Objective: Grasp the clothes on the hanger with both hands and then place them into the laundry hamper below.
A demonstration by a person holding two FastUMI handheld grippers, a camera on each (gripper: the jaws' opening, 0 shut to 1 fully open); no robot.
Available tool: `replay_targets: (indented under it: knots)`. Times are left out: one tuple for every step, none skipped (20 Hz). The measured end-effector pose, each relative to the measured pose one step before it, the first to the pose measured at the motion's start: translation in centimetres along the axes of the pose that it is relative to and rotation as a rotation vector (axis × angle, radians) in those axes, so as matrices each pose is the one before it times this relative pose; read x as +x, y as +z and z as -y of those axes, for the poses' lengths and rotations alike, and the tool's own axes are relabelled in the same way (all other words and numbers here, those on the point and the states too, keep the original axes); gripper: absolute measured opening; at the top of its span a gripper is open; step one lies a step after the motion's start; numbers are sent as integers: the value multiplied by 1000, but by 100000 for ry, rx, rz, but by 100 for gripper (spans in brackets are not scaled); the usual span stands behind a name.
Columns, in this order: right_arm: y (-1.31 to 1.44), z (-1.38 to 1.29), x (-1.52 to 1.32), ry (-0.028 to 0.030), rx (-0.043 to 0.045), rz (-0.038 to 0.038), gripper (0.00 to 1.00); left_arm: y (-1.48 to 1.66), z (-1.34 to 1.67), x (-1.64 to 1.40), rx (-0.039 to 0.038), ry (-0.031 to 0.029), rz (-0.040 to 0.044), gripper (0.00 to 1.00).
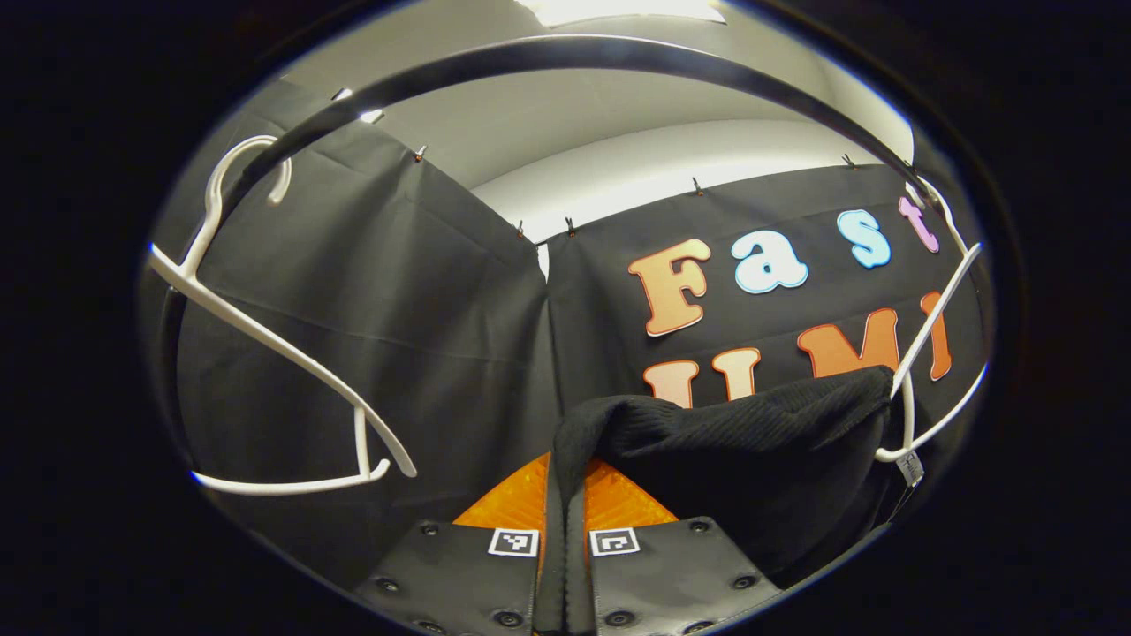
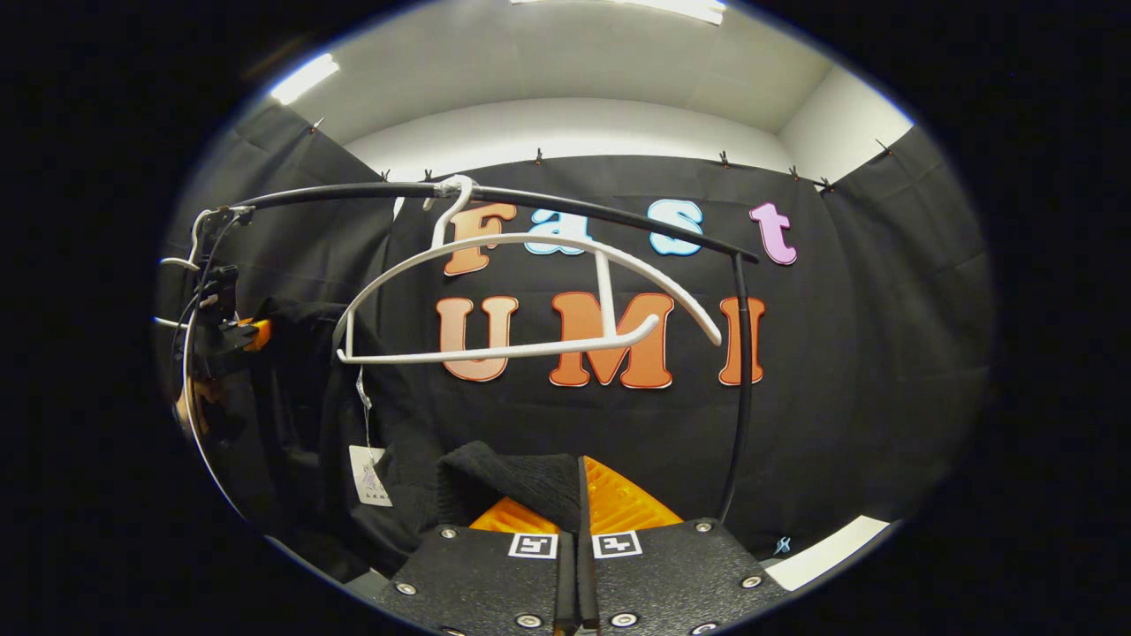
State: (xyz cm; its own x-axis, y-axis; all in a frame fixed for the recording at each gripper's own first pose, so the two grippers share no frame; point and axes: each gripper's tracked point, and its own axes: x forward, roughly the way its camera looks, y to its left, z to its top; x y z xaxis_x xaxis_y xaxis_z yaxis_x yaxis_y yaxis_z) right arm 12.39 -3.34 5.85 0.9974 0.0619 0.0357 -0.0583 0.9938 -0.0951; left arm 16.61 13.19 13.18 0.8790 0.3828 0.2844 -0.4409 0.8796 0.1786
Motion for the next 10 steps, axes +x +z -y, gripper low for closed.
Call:
replay_targets:
  knots:
    - [-282, -132, -222, 111, 875, -617, 0, -644, -413, -37, 640, 308, -1469, 7]
    - [-168, -131, -57, 84, 1107, -419, 0, -603, -225, -310, 127, -47, -1402, 7]
    - [-244, -213, -192, -63, 737, -442, 0, -603, -277, -385, -173, 312, -1208, 7]
    - [-265, -26, -322, -202, 362, -326, 0, -449, -242, -482, -403, -117, -877, 7]
    - [-275, -71, -279, -209, 233, -410, 0, -420, -226, -742, -126, -161, -795, 7]
    - [-44, 95, -253, 77, 410, -373, 0, -392, -187, -743, 270, -333, -1137, 7]
    - [-167, -236, -251, 545, 773, -395, 1, -329, 81, -738, -132, -1383, -1024, 7]
    - [-208, -385, -169, 747, 787, -545, 1, -244, 346, -835, -1111, -2116, -1301, 7]
    - [-467, -365, -451, 403, -276, -1098, 1, -344, 581, -813, -1429, -2842, -2010, 7]
    - [-463, -338, -352, 216, -1369, -727, 1, -765, 682, -981, -1159, -2279, -2782, 7]
